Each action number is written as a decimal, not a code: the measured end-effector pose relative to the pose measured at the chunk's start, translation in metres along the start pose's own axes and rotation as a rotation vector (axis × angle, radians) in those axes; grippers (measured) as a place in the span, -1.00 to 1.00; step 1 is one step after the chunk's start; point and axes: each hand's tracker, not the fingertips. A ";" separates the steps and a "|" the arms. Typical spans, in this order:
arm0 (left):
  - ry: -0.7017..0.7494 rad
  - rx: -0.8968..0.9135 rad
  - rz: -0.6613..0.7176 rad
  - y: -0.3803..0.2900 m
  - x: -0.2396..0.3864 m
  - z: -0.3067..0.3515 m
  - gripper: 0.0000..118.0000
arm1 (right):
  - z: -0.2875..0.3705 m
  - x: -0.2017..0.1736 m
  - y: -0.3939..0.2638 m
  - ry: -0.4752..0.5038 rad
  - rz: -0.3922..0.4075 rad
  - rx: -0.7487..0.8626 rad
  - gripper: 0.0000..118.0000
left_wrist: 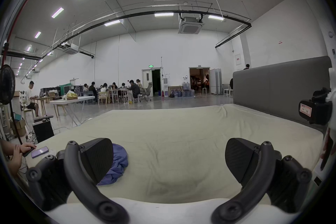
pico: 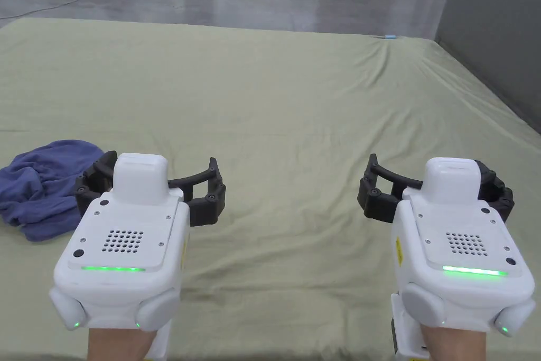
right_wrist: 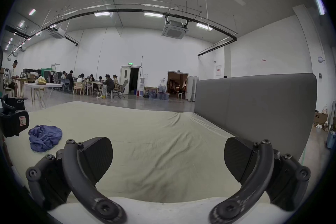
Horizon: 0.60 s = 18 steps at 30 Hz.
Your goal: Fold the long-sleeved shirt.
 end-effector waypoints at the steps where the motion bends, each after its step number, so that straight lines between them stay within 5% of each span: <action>1: -0.003 0.002 -0.005 -0.001 0.001 0.000 0.99 | 0.000 0.000 0.000 0.000 0.001 0.001 1.00; 10: -0.002 0.000 -0.011 0.001 0.008 0.004 0.99 | 0.003 0.002 0.001 -0.004 -0.010 0.007 1.00; 12: -0.009 -0.005 -0.009 0.001 0.008 0.004 0.84 | 0.004 0.002 0.002 -0.010 -0.010 0.006 0.90; 13: -0.011 -0.017 0.000 0.001 0.007 0.005 0.16 | 0.005 0.003 0.003 -0.004 -0.019 -0.006 0.43; 14: -0.004 -0.037 0.018 0.003 0.007 0.006 -0.68 | 0.005 0.005 0.004 0.005 -0.032 -0.020 -0.35; 15: -0.007 -0.034 0.035 0.003 0.006 0.008 -1.00 | 0.005 0.005 0.003 0.004 -0.030 -0.020 -1.00; 18: 0.023 -0.034 0.019 0.002 0.007 0.006 -1.00 | 0.005 0.001 -0.002 -0.066 0.057 -0.023 -1.00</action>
